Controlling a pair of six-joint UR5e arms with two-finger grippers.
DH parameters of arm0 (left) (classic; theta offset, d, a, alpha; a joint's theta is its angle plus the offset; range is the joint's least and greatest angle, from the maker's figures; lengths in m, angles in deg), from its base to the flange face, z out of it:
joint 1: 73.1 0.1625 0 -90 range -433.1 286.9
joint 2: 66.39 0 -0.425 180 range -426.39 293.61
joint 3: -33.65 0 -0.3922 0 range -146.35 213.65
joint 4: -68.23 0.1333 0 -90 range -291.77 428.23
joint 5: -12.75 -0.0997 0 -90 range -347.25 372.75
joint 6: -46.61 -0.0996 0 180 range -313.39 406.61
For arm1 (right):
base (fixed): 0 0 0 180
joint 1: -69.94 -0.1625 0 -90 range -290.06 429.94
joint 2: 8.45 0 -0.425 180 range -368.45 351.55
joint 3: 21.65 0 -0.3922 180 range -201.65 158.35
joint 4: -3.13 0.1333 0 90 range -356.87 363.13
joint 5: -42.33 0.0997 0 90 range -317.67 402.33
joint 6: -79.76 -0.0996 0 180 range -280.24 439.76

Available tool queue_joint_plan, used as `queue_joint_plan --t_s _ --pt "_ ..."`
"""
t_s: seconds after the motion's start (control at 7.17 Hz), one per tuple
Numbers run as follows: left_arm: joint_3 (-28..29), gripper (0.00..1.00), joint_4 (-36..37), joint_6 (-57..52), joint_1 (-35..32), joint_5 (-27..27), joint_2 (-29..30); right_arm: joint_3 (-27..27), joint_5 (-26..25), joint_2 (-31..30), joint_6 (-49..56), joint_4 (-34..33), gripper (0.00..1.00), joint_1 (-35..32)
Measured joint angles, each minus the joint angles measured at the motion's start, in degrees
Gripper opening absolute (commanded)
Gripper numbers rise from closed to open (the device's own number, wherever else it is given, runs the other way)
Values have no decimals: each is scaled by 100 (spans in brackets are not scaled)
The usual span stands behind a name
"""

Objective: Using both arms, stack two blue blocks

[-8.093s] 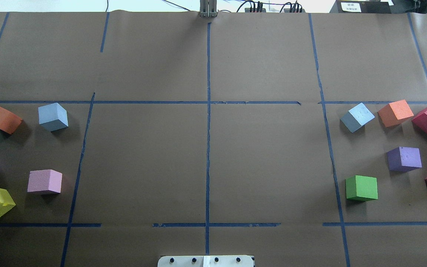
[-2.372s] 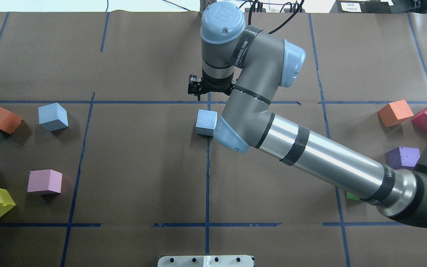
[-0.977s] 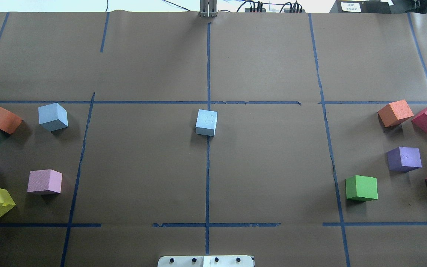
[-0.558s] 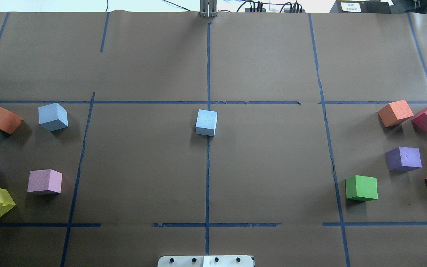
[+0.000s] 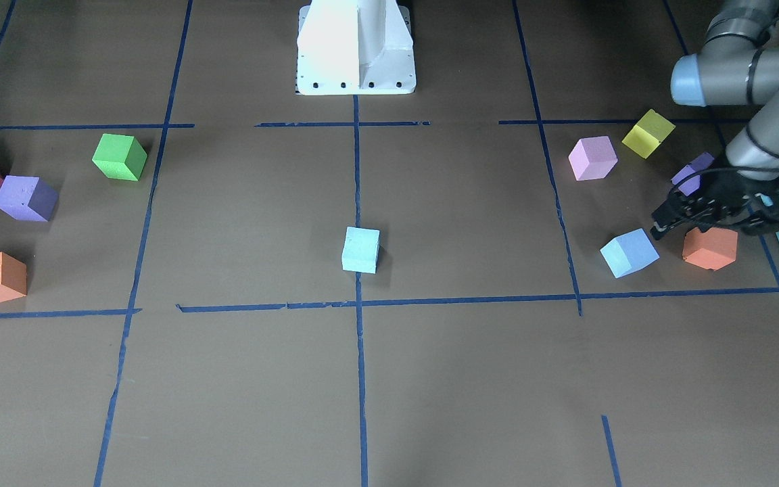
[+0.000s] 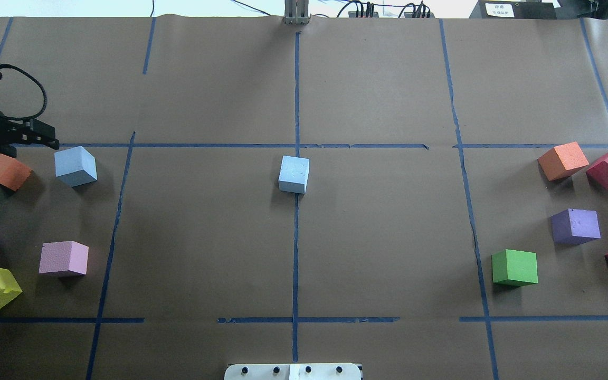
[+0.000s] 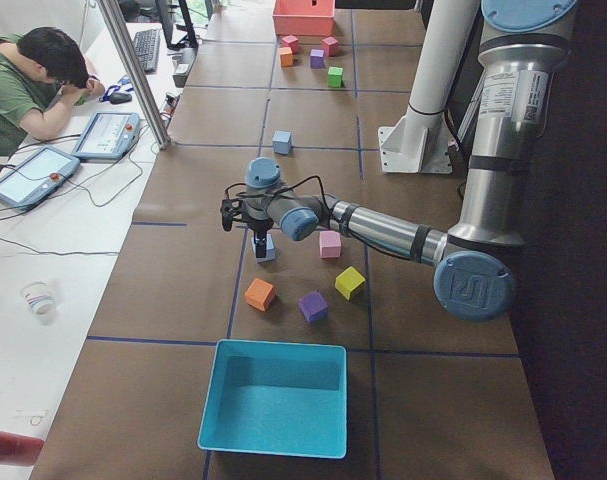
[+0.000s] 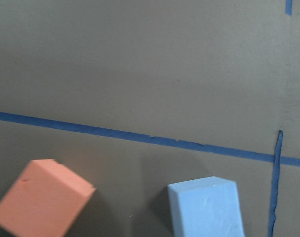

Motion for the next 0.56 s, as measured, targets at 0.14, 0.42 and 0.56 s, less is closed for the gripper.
queue_joint_plan --t_s 0.14,0.42,0.56 --pt "193 100 -15 62 200 -131 180 3 -2 -19 5 4 100 0" --pt "528 100 -23 84 367 -201 426 3 -3 -44 7 6 100 0" --pt "630 100 -20 71 405 -214 467 3 -3 -52 8 6 100 0"
